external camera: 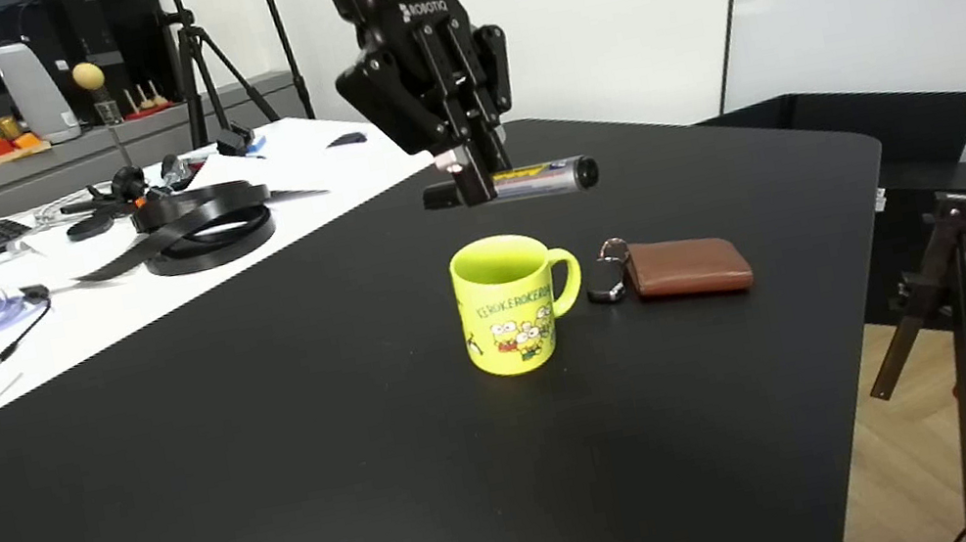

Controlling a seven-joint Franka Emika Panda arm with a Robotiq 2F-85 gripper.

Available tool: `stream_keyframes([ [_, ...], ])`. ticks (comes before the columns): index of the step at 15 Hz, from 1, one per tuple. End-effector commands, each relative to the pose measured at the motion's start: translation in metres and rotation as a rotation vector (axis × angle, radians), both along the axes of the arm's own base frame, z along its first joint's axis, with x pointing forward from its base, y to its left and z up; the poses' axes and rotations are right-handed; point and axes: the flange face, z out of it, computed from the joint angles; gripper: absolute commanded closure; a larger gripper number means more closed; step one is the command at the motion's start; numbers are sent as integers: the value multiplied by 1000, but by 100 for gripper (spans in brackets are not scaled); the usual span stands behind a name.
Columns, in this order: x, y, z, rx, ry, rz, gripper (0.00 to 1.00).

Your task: Pick up the marker and put it in the cup

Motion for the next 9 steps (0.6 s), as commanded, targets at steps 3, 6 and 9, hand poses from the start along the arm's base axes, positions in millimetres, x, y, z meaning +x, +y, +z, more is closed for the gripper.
stream_keyframes([
  [3,13,-41,-11,7,139,-187,95],
  [6,18,-51,-15,52,222,-275,95],
  [9,24,-58,-19,89,299,-350,95],
])
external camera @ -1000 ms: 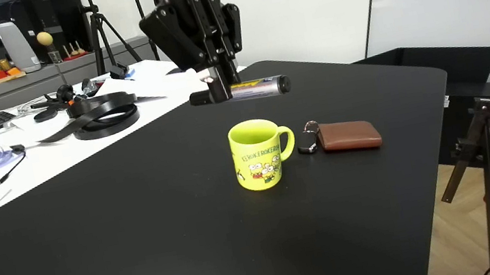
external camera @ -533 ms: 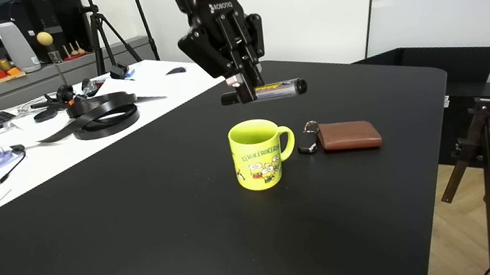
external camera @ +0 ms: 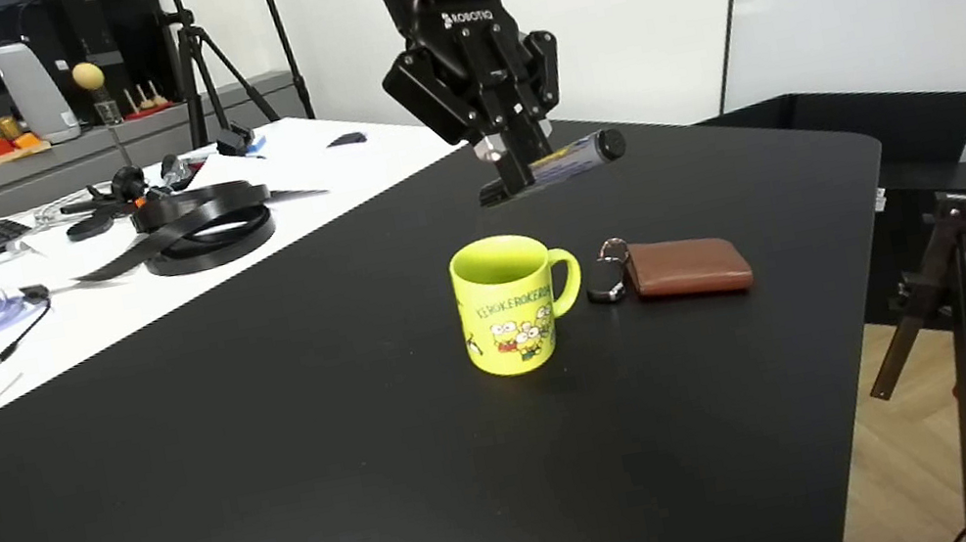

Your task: Pick up the marker and put it in the cup

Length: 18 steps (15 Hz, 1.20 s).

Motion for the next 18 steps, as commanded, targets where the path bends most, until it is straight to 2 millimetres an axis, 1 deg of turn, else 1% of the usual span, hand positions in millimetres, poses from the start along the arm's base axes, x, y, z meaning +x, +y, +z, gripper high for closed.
stream_keyframes([
  [1,16,-9,0,28,95,-113,95],
  [4,25,-22,-4,35,124,-152,95],
  [6,30,-36,-9,39,139,-187,95],
  [10,35,-57,-24,73,200,-249,95],
  [13,39,-63,-36,98,235,-254,95],
  [18,49,-65,-57,126,279,-238,95],
])
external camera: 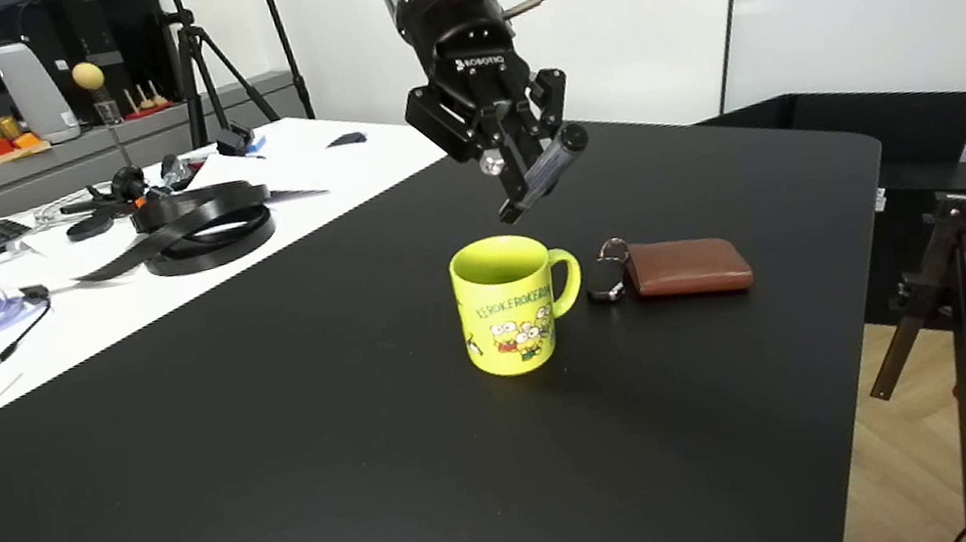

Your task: Pick up the marker and put it in the cup

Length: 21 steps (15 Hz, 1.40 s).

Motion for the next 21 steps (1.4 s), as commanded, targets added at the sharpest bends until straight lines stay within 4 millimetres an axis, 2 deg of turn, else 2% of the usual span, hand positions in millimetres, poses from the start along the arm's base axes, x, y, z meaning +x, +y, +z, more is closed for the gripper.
stream_keyframes([
  [1,16,-3,-9,22,40,-11,95],
  [11,29,-17,-42,45,80,-5,95],
  [12,30,-18,-44,46,77,-4,84],
  [14,33,-21,-48,50,68,-1,93],
  [17,38,-24,-52,57,52,8,95],
  [18,40,-24,-53,66,44,20,54],
  [19,42,-24,-54,76,32,26,52],
  [21,46,-24,-54,96,4,40,41],
])
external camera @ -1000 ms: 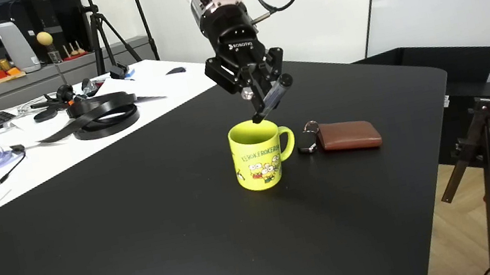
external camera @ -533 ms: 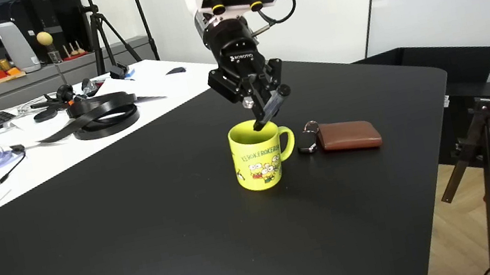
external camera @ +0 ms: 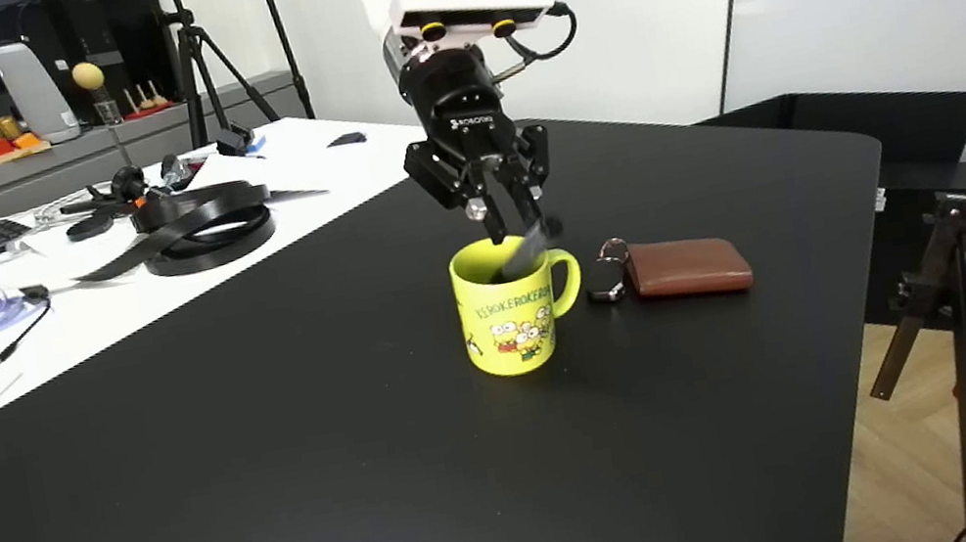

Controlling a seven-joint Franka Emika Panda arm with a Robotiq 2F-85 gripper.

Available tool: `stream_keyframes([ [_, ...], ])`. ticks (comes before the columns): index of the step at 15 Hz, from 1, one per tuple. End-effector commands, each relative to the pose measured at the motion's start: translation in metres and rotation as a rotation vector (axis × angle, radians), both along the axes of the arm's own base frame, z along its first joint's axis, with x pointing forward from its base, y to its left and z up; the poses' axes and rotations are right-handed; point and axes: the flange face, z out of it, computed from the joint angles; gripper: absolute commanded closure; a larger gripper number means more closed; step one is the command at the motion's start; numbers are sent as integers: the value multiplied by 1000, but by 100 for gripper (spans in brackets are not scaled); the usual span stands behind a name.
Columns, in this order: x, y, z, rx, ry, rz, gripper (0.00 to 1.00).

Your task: Pick up the marker and put it in the cup

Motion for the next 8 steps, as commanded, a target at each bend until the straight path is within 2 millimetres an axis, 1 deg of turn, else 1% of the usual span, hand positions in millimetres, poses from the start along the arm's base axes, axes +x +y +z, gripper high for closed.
stream_keyframes([
  [1,14,-4,2,37,-41,20,33],
  [3,17,-4,4,53,-73,32,20],
  [4,19,-3,8,52,-101,43,12],
  [5,21,-1,12,44,-132,51,7],
  [6,23,2,19,33,-176,78,0],
  [8,25,9,35,8,-263,136,0],
])
